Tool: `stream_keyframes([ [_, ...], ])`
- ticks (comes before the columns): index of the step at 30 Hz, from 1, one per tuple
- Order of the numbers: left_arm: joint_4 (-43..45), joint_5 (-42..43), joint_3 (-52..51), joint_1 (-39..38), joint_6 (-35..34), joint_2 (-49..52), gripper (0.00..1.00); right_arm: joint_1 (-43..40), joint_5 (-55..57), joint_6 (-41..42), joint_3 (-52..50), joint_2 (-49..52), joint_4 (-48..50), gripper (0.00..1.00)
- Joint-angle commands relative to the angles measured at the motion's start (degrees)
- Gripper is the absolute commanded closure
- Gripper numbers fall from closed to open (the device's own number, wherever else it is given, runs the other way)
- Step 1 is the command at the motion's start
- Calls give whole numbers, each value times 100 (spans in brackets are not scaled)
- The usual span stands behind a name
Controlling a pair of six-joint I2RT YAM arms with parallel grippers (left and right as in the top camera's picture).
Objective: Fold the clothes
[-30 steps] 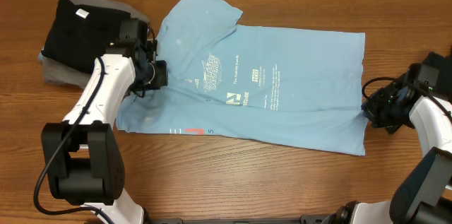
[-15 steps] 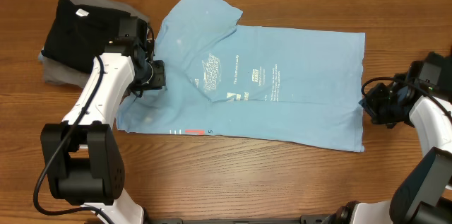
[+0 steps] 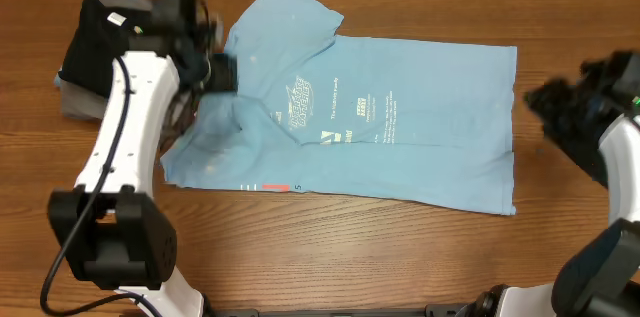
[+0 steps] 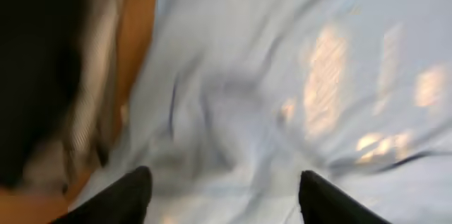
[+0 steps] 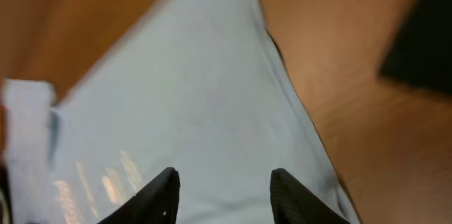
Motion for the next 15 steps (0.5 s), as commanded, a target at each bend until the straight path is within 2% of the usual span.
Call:
stream_keyframes([
  [1, 146, 407, 754, -166, 400, -7, 27, 59, -96, 166, 684, -76, 273, 53],
  [5, 516, 424, 898, -245, 275, 17, 28, 66, -94, 339, 772, 85, 894, 52],
  [10, 474, 472, 896, -282, 127, 31, 29, 114, 7, 337, 772, 896, 1368, 51],
  [13, -33, 431, 896, -280, 90, 31, 30, 116, -208, 332, 772, 1351, 1001, 55],
  [15, -610, 87, 896, -273, 83, 31, 34, 109, -197, 299, 772, 1421, 520, 55],
])
